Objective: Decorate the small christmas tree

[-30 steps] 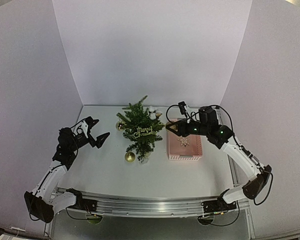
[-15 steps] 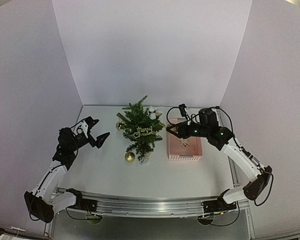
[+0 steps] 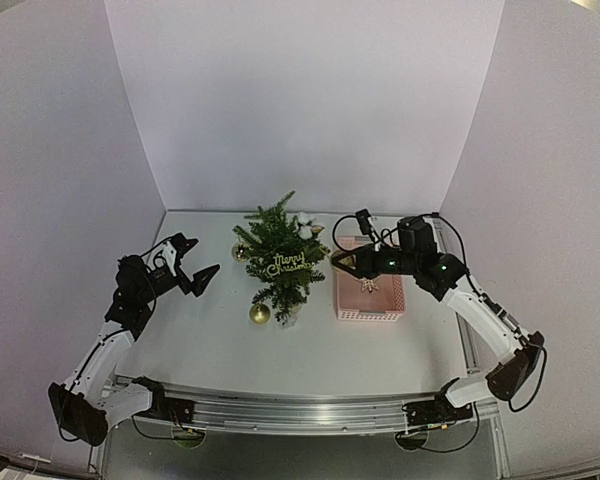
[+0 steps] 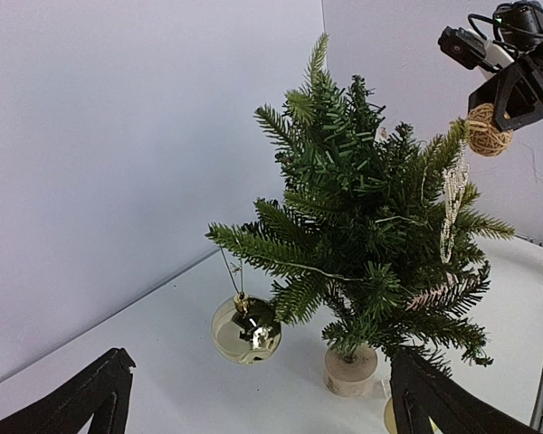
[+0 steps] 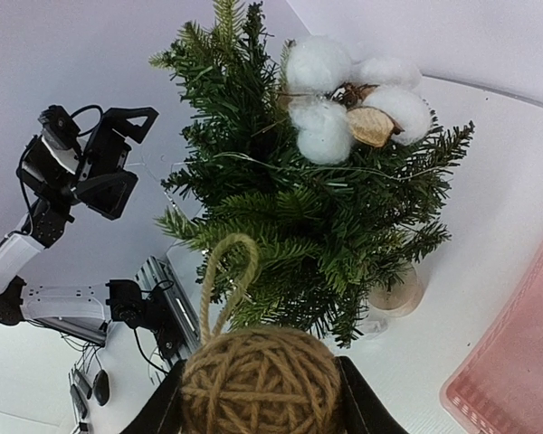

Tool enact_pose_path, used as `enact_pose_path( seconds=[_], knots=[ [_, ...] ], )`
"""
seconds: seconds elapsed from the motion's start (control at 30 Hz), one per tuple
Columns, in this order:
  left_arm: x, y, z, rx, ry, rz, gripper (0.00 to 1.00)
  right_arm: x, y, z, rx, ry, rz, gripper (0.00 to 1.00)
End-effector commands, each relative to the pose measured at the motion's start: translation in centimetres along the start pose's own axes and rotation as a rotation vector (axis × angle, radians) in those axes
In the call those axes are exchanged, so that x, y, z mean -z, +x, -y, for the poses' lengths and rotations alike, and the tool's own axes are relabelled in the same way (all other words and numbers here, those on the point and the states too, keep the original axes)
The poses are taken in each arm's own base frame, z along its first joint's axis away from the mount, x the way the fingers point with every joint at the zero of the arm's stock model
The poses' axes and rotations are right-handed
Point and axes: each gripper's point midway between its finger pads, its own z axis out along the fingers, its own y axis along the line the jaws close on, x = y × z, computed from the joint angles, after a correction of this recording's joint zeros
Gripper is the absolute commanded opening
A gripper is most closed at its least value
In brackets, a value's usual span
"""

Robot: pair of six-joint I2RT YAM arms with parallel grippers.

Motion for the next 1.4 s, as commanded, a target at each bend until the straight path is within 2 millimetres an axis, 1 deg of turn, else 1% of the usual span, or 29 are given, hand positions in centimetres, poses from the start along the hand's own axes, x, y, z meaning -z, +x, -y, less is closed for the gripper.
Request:
enact_pose_path(
  seconds=[0.0, 0.2, 0.47, 0.97, 1.1, 1.27, 1.33, 1.37],
  knots=[
    [-0.1, -0.8, 0.0, -0.047, -0.003, 0.032, 1.00, 0.2, -0.6, -1.0, 0.000, -0.046, -0.001, 0.00],
    [-0.2, -0.5, -0.1, -0.048, -0.004, 0.021, 1.00, 0.0, -0.4, -1.0, 0.004, -0.052, -0.015, 0.00],
    [-0.2, -0.2, -0.1, -0.050, -0.005, 0.015, 1.00, -1.2, 0.5, -0.1, -0.019, -0.038, -0.057, 0.00],
    [-0.3, 0.0, -0.2, -0.049, -0.006, 0.011, 1.00, -2.4, 0.3, 0.9, -0.007, -0.019, -0.065, 0.00],
    [-0.3, 0.1, -0.1, -0.049, -0.004, 0.011, 1.00, -2.9, 0.6, 1.1, -0.013, -0.026, -0.081, 0.00],
    [-0.3, 0.0, -0.2, -0.053, -0.007, 0.012, 1.00, -3.0, 1.1, 1.4, -0.017, -0.021, -0.088, 0.00],
    [-0.3, 0.1, -0.2, -0.053, -0.006, 0.011, 1.00, -3.2, 1.2, 1.4, -0.023, -0.025, -0.092, 0.03],
    [-0.3, 0.0, -0.2, -0.054, -0.007, 0.012, 1.00, -3.2, 1.2, 1.4, -0.026, -0.026, -0.091, 0.09]
  ],
)
